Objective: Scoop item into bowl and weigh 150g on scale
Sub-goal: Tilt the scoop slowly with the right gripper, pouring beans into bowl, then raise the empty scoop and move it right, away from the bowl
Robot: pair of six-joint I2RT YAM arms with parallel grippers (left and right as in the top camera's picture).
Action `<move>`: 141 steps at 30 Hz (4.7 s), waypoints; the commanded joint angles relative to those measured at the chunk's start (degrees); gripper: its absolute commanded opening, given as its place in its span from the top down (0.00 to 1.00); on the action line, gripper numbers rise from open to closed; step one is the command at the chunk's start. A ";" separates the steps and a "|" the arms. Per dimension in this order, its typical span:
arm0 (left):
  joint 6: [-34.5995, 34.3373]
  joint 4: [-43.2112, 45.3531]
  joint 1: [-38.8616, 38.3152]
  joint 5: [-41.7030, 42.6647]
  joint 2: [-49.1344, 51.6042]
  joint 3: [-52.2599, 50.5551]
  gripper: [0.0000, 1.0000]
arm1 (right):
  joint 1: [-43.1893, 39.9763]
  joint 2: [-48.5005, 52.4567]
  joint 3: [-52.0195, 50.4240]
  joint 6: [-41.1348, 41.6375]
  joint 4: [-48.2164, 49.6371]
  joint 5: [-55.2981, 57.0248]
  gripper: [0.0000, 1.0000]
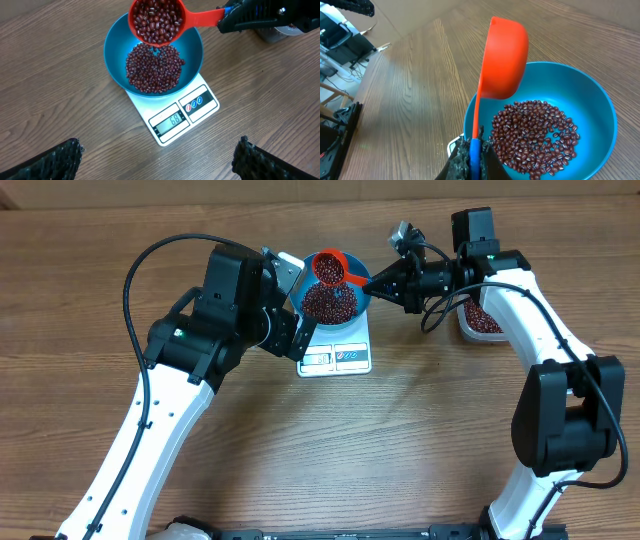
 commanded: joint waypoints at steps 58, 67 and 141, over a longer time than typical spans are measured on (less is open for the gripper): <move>1.09 0.09 0.33 0.83 -0.15 0.59 0.00 | -0.39 -1.90 1.20 -8.02 3.19 2.51 0.96; 1.07 0.07 0.33 0.83 -0.15 0.59 0.00 | -0.39 -1.90 1.18 -8.02 3.34 2.51 0.96; 1.09 0.07 0.33 0.81 -0.15 0.59 0.00 | -0.39 -1.90 1.18 -12.52 8.37 6.60 0.96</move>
